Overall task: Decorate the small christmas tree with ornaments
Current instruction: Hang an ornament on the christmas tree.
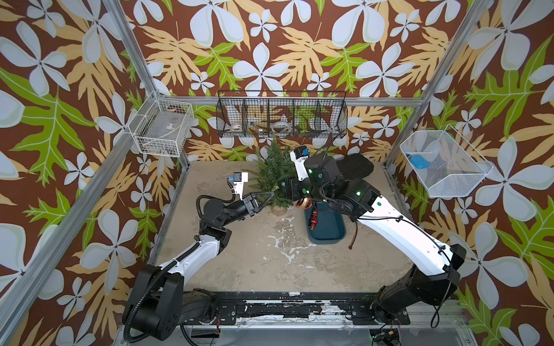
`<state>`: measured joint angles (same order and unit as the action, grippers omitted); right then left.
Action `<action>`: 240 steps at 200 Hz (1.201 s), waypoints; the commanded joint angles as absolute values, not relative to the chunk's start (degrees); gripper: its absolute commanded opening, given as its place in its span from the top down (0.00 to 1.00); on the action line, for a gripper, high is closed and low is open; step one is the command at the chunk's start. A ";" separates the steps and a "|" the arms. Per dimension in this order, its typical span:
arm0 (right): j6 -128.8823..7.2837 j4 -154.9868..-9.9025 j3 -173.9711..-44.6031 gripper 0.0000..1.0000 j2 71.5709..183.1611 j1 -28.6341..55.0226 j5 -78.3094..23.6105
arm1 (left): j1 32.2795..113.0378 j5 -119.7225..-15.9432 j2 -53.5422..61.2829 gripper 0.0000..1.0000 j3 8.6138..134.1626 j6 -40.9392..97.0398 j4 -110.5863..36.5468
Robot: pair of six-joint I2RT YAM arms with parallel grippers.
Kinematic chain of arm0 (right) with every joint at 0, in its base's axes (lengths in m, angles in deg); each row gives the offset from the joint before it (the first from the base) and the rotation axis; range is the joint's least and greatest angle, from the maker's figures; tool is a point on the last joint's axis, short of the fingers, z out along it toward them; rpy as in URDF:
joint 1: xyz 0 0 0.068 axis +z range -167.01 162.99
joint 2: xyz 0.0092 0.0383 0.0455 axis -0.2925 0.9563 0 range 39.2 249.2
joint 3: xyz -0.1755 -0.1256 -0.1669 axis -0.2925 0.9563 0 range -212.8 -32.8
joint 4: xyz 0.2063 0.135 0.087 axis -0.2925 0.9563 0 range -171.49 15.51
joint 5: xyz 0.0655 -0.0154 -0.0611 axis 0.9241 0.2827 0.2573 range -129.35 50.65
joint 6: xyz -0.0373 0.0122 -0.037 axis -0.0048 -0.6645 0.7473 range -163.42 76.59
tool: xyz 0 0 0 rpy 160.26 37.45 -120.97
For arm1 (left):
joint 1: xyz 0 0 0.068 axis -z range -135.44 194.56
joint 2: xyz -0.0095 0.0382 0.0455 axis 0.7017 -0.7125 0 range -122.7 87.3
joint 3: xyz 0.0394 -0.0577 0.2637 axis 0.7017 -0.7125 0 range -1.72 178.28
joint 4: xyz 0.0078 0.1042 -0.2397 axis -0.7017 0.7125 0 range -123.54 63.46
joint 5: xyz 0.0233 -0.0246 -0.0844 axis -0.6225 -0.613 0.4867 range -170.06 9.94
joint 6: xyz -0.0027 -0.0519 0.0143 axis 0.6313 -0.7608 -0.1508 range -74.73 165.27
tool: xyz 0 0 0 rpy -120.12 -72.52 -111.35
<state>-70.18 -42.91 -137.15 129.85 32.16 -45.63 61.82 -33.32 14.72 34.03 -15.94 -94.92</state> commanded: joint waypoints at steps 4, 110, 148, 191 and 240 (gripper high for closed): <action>-69.53 -43.71 -137.37 0.41 129.83 32.13 -47.37 | 62.58 -33.39 14.41 1.00 34.91 -15.22 -97.02; -69.30 -43.16 -138.65 0.41 127.84 33.69 -45.87 | 63.02 -34.14 19.74 1.00 31.42 -15.12 -95.56; -68.84 -42.21 -139.09 0.41 127.80 34.10 -46.28 | 63.76 -34.49 20.51 1.00 30.95 -14.27 -94.28; -68.30 -39.22 -139.71 0.41 128.21 34.49 -46.58 | 64.77 -34.50 19.43 1.00 31.29 -14.50 -94.97; -67.78 -37.03 -140.31 0.41 128.43 34.75 -46.57 | 65.59 -34.53 18.93 1.00 31.84 -14.32 -95.43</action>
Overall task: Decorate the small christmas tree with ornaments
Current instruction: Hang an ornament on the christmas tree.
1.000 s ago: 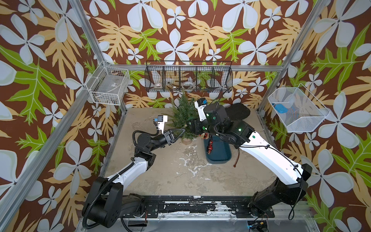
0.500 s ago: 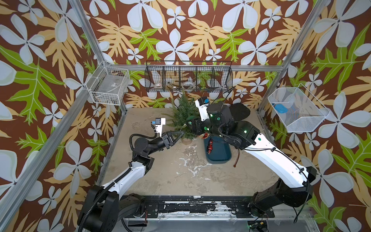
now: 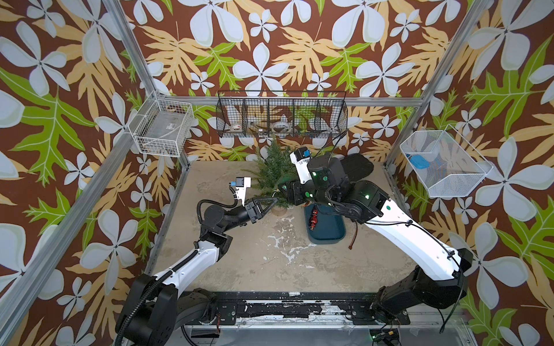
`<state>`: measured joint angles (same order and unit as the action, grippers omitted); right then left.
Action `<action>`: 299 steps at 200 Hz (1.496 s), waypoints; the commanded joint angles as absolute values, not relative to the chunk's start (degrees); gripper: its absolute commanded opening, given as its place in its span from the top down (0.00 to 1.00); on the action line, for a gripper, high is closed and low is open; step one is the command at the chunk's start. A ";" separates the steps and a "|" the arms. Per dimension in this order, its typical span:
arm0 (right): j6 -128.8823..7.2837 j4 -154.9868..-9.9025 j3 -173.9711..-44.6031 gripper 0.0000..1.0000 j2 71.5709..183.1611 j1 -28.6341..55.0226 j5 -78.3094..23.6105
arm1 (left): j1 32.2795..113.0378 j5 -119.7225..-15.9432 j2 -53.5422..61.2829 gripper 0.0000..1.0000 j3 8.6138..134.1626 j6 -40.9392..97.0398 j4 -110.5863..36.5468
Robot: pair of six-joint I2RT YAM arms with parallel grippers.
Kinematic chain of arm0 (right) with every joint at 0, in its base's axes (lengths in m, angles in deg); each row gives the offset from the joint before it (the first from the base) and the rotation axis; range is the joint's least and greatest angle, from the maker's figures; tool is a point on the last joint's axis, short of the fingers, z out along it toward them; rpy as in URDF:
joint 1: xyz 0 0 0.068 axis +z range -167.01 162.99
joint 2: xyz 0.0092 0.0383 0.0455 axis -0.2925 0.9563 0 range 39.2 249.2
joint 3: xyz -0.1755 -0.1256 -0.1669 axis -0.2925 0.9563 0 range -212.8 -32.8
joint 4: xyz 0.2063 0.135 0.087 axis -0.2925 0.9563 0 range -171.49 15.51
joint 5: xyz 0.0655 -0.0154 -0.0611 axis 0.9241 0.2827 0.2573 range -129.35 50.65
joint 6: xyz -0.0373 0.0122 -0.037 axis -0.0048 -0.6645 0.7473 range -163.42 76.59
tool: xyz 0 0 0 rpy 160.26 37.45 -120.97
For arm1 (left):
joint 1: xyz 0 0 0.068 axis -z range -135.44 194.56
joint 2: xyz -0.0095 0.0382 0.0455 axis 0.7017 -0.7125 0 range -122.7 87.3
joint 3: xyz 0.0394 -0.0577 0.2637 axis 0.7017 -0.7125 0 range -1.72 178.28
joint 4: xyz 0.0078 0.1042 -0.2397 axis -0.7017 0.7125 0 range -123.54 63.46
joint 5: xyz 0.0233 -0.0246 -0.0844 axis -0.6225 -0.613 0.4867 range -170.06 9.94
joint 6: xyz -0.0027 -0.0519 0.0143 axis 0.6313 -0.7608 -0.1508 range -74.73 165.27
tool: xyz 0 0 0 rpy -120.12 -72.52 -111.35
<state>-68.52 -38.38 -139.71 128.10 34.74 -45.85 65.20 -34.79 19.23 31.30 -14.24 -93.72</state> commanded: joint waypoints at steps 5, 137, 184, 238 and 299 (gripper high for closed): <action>-67.84 -36.94 -140.34 0.41 128.41 34.83 -46.51 | 65.57 -34.61 18.94 1.00 31.94 -14.33 -95.50; -66.79 -36.90 -141.96 0.41 130.31 34.85 -50.95 | 65.45 -35.95 15.34 1.00 33.56 -13.45 -95.97; -66.55 -37.07 -142.34 0.41 130.86 34.85 -51.52 | 64.61 -35.73 14.46 1.00 34.55 -13.67 -96.27; -66.23 -36.84 -142.92 0.41 131.81 34.83 -53.11 | 63.46 -35.50 13.03 1.00 35.08 -14.40 -97.15; -66.45 -37.81 -142.76 0.41 131.75 34.76 -53.95 | 63.46 -35.00 11.71 1.00 36.23 -15.73 -99.15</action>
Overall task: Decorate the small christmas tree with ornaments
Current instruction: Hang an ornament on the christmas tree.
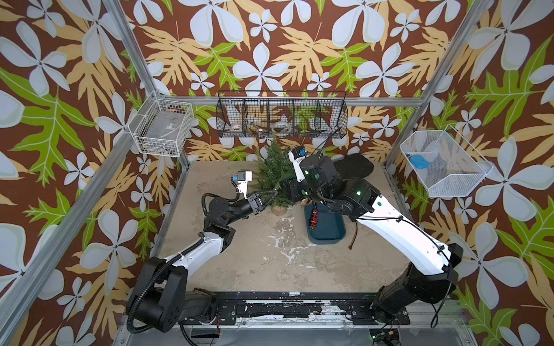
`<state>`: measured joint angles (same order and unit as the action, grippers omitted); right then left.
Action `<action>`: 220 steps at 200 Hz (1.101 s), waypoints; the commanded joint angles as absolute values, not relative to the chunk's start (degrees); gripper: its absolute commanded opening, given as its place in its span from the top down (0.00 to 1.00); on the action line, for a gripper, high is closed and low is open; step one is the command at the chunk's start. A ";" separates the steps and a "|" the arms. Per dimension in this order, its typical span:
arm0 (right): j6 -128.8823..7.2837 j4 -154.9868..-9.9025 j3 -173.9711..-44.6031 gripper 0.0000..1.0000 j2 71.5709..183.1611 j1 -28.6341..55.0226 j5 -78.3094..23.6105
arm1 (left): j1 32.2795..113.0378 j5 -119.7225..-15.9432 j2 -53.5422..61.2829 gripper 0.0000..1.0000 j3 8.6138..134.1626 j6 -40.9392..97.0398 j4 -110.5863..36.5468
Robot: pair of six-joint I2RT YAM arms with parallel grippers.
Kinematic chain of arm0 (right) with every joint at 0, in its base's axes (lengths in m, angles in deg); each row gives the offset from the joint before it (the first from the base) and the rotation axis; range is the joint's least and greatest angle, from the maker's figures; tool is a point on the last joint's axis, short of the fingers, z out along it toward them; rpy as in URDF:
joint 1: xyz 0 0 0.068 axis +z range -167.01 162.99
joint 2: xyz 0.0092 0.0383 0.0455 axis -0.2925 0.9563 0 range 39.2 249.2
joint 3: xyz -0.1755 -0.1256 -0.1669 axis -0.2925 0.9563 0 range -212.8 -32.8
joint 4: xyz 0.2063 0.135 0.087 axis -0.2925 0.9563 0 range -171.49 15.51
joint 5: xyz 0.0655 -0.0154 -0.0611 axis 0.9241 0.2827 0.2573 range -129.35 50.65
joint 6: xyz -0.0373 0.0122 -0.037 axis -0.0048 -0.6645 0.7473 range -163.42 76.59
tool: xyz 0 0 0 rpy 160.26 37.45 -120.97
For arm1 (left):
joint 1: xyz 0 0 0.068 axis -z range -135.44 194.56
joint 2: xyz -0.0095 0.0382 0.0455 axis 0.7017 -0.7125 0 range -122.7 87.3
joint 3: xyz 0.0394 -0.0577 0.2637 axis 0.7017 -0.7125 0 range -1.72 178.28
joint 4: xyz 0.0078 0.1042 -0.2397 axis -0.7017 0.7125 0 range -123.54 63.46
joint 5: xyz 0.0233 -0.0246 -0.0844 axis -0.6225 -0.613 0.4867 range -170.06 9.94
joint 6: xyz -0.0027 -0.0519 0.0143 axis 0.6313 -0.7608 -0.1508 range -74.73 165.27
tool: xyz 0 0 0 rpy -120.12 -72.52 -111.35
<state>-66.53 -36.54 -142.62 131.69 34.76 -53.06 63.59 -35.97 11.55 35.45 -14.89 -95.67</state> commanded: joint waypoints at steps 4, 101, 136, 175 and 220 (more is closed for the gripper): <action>-66.44 -37.89 -142.90 0.41 131.68 34.76 -53.93 | 63.46 -34.99 11.76 1.00 36.27 -15.73 -99.11; -66.55 -38.43 -143.44 0.41 132.54 34.50 -53.60 | 63.51 -35.09 11.71 1.00 37.21 -16.16 -99.36; -66.86 -38.78 -143.49 0.41 132.72 33.98 -53.94 | 63.44 -34.92 10.74 1.00 37.49 -16.84 -100.14; -67.54 -38.52 -143.61 0.41 132.94 33.53 -55.25 | 63.37 -34.34 9.91 1.00 38.34 -17.13 -99.94; -68.19 -36.77 -143.49 0.40 133.42 33.55 -56.66 | 63.46 -33.33 9.16 1.00 38.13 -17.04 -98.99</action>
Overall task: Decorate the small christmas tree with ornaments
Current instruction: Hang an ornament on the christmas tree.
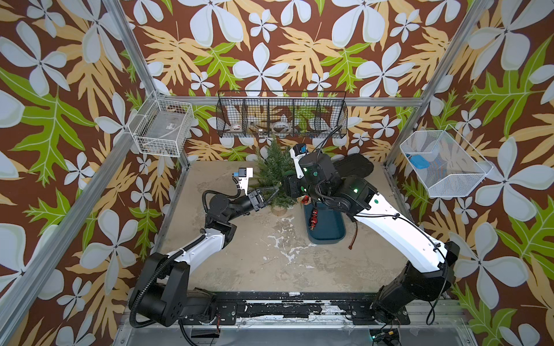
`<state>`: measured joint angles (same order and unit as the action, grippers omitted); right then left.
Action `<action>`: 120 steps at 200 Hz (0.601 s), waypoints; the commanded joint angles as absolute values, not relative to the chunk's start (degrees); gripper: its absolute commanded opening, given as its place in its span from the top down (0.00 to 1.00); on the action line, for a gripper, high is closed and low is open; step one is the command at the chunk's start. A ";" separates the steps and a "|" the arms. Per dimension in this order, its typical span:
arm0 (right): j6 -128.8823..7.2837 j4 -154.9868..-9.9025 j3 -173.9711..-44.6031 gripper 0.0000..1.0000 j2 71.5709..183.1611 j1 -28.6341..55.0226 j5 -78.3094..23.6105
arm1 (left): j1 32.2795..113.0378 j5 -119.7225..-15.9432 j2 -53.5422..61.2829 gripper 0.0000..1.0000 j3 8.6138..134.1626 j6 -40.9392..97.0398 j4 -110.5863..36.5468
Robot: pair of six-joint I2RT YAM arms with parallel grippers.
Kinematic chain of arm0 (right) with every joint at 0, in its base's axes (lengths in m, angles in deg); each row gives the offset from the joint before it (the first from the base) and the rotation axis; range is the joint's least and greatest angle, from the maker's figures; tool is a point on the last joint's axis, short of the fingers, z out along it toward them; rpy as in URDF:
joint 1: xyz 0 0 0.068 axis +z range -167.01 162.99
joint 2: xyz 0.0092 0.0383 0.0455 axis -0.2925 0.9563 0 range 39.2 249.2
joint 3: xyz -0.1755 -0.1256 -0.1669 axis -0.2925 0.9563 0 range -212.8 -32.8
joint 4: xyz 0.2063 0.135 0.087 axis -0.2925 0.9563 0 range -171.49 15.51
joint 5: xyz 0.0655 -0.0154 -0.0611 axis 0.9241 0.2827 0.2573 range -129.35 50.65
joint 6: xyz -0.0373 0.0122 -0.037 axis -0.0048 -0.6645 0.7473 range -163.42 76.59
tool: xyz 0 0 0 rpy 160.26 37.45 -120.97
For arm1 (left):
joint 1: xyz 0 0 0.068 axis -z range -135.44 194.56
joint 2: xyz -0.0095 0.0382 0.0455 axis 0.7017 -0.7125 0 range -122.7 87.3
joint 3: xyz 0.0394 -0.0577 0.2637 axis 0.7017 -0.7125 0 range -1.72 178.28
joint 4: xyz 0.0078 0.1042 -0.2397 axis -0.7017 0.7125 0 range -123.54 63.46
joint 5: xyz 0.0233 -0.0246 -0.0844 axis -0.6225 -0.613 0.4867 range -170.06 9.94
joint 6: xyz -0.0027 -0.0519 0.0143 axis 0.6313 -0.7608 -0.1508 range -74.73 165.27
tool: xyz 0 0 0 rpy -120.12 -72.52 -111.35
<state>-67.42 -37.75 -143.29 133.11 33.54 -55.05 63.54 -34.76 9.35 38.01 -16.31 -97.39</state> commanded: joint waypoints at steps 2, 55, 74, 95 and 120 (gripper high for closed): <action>-68.26 -36.76 -143.42 0.40 133.42 33.58 -56.68 | 63.46 -33.31 9.16 1.00 38.06 -17.04 -99.01; -68.64 -36.55 -142.42 0.35 132.28 33.57 -57.09 | 63.46 -32.78 8.99 1.00 37.46 -16.72 -97.52; -68.67 -36.80 -142.34 0.30 131.72 33.53 -57.10 | 63.48 -32.69 9.00 1.00 37.70 -16.52 -97.09; -68.64 -36.85 -142.50 0.27 131.48 33.56 -56.96 | 63.49 -32.68 8.82 1.00 38.08 -16.45 -96.65; -68.64 -37.33 -142.14 0.25 130.92 33.53 -56.80 | 63.50 -32.69 8.87 1.00 38.41 -16.42 -96.29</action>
